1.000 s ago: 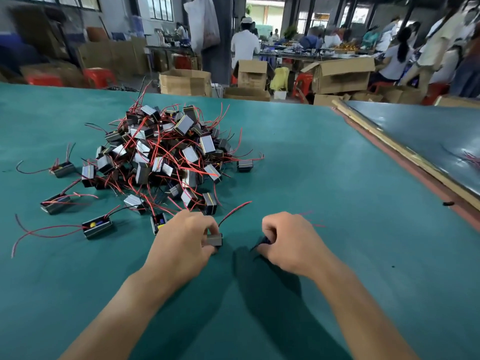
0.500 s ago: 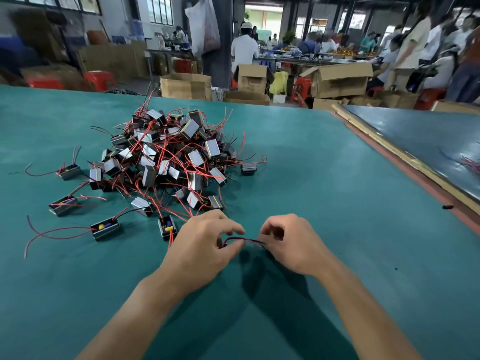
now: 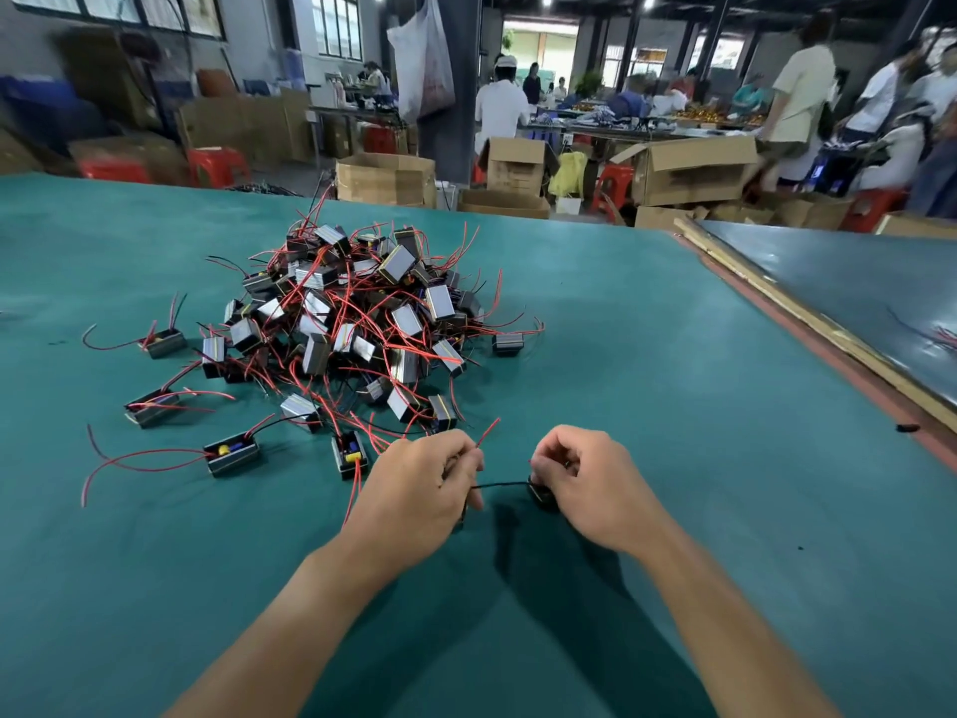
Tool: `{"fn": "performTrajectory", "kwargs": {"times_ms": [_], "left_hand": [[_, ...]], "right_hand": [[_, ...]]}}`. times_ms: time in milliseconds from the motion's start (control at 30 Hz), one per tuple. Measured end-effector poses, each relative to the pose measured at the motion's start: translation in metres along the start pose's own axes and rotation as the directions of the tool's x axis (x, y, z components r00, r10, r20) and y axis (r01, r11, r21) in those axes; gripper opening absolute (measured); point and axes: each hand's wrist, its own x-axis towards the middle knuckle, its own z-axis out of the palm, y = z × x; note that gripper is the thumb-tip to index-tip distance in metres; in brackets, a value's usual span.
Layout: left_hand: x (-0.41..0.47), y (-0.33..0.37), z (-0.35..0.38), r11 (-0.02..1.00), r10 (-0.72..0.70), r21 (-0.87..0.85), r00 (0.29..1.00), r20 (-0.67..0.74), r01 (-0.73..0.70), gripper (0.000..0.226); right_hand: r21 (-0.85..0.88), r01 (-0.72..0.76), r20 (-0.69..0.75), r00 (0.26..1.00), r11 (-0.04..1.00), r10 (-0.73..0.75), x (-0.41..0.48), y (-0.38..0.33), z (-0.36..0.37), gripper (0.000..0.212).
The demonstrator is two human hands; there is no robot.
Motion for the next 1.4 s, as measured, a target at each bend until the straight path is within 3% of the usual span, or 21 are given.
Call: {"fn": "performTrajectory", "kwargs": {"times_ms": [200,267,433,633,700,800,900,1033,1200,1333,1400], "left_hand": [[-0.001,-0.003,-0.002,0.995,0.039,0.097,0.997,-0.062,-0.032,0.006],[0.0,-0.003,-0.004,0.997,0.027,0.067,0.999,-0.033,-0.025,0.013],[0.003,0.001,-0.014,0.995,-0.021,-0.093,0.995,0.093,0.03,0.02],[0.003,-0.006,-0.032,0.956,-0.038,-0.262,0.939,0.34,0.133,0.03],[0.004,-0.009,-0.03,0.984,0.003,-0.174,0.97,0.245,0.041,0.021],[0.005,-0.011,-0.019,0.994,0.097,0.043,0.995,-0.011,-0.096,0.012],[0.004,-0.011,-0.014,0.988,0.12,0.118,0.979,-0.167,-0.101,0.008],[0.005,-0.014,-0.014,0.983,0.087,0.177,0.97,-0.226,-0.047,0.013],[0.004,-0.009,-0.018,0.986,0.048,0.158,0.999,-0.018,-0.045,0.039],[0.006,-0.004,-0.029,0.989,-0.061,-0.122,0.981,0.186,0.084,0.053],[0.008,-0.004,-0.036,0.962,-0.06,-0.243,0.965,0.254,0.123,0.052]], "right_hand": [[0.059,-0.006,0.028,1.0,0.998,0.005,0.0,0.0,0.002,0.021],[0.053,0.013,0.036,0.999,0.998,-0.015,-0.001,-0.002,0.002,0.014],[-0.079,0.052,0.11,0.993,0.995,-0.044,-0.003,-0.006,0.003,0.006],[-0.16,0.06,0.107,0.993,0.985,-0.043,-0.005,-0.01,0.002,0.013],[-0.169,0.057,0.12,0.992,0.984,-0.037,-0.005,-0.011,0.002,0.013],[-0.154,0.055,0.108,0.993,0.986,-0.038,-0.003,-0.009,0.002,0.02],[-0.103,0.023,0.084,0.996,0.994,-0.014,-0.001,-0.004,0.001,0.022],[-0.041,0.004,0.084,0.996,0.999,-0.001,-0.001,-0.005,0.003,0.022],[-0.028,0.029,0.123,0.992,0.999,-0.026,-0.002,-0.007,0.004,0.022],[-0.031,0.066,0.205,0.977,0.997,-0.058,-0.005,-0.011,-0.001,0.019],[0.048,0.048,0.253,0.966,0.998,-0.059,-0.006,-0.015,-0.005,0.033]]}}
